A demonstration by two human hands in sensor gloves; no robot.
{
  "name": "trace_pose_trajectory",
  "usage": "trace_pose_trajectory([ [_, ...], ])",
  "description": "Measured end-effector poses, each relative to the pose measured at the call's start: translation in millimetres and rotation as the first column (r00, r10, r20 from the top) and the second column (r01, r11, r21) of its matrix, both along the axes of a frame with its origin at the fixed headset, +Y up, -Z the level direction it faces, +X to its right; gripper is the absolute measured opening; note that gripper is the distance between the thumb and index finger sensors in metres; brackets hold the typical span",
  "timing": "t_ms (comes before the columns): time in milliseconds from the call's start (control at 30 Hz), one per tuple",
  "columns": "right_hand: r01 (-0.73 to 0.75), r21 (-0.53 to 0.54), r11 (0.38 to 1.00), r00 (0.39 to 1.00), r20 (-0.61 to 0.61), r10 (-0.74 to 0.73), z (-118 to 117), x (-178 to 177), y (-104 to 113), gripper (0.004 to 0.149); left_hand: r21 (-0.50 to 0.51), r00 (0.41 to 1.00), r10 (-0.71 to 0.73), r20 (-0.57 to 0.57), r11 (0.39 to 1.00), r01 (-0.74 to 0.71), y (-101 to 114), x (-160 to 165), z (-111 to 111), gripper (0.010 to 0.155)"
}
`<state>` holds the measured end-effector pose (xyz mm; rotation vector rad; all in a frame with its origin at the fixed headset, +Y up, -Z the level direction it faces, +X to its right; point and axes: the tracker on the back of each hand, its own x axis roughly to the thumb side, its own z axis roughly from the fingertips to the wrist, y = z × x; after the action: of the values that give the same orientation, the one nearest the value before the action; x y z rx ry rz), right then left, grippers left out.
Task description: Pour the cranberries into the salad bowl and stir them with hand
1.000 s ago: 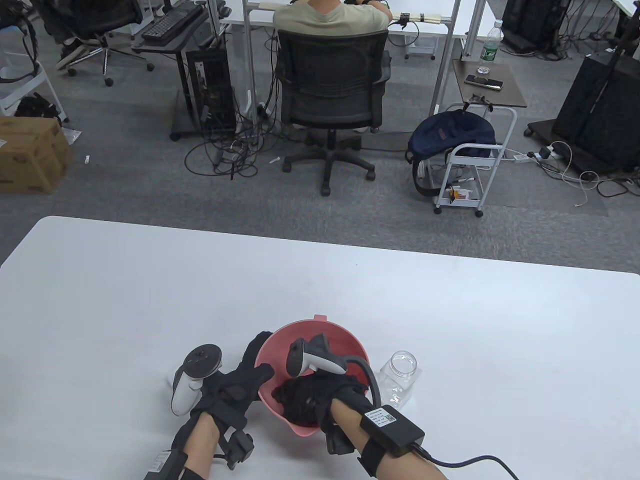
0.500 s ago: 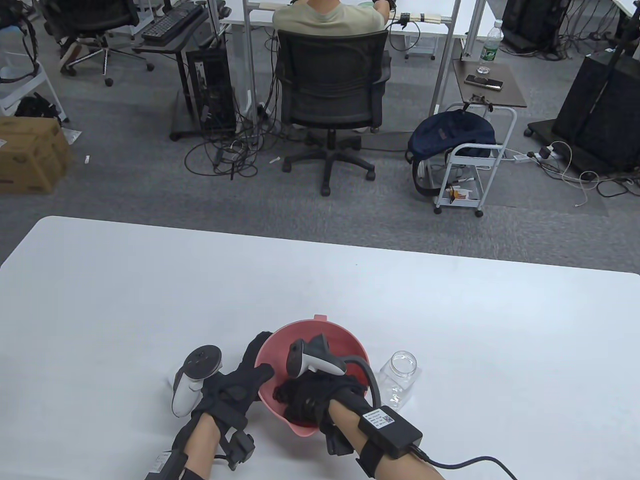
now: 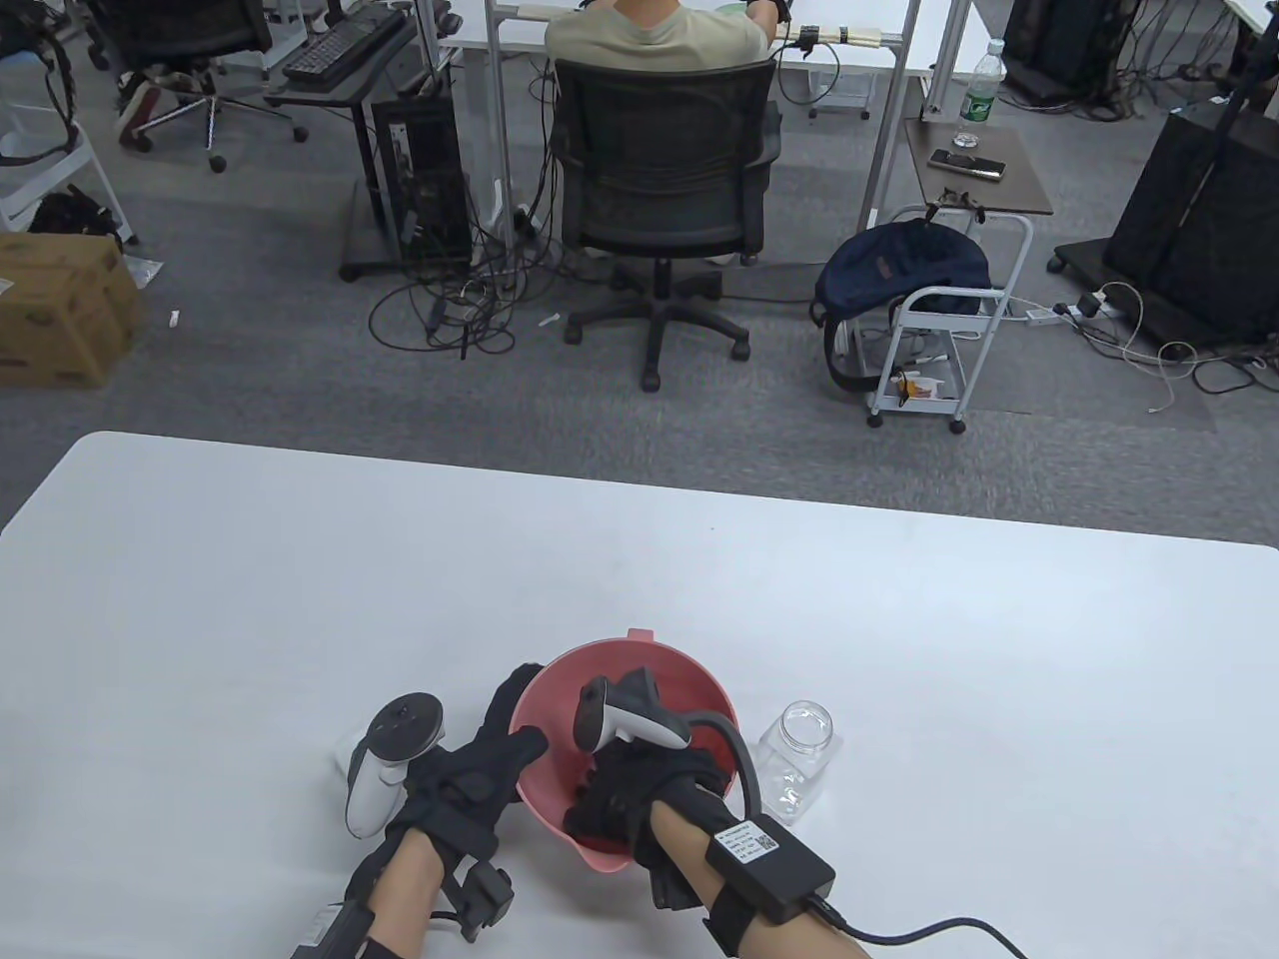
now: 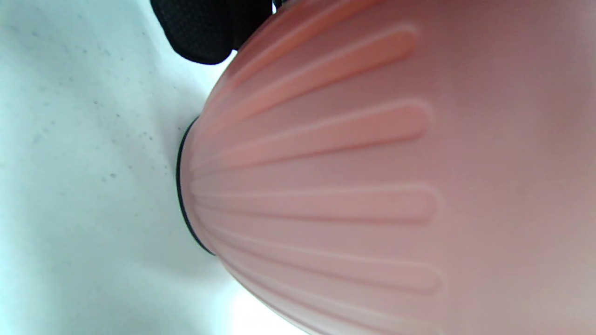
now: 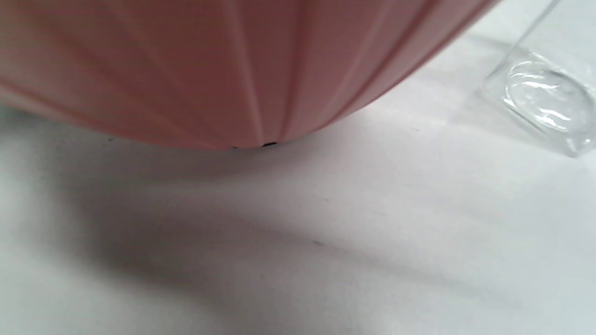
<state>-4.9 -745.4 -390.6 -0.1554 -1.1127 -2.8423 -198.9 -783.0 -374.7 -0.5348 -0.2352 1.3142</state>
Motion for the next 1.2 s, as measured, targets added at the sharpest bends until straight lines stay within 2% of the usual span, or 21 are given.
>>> trace_pose_trajectory([
  [433, -0.041, 0.033, 0.999, 0.998, 0.043, 0.04, -0.1, 2.8, 2.3, 0.086, 0.003, 1.0, -0.001, -0.006, 1.0, 0.001, -0.7, 0.8, 0.8, 0.07],
  [833, -0.013, 0.014, 1.0, 1.0, 0.028, 0.013, -2.0, 3.8, 0.5, 0.07, 0.007, 1.0, -0.005, -0.006, 1.0, 0.005, -1.0, 0.2, 0.6, 0.07],
  [1000, -0.023, -0.033, 0.999, 1.0, 0.015, 0.023, -2.1, 3.2, -2.5, 0.054, 0.008, 1.0, -0.003, -0.003, 1.0, 0.003, -1.0, 0.2, 0.7, 0.07],
  [1200, -0.012, -0.047, 0.999, 1.0, -0.001, 0.012, -2.0, 2.9, -1.9, 0.049, 0.013, 1.0, -0.007, 0.001, 1.0, 0.007, -1.0, -0.3, 0.3, 0.071],
])
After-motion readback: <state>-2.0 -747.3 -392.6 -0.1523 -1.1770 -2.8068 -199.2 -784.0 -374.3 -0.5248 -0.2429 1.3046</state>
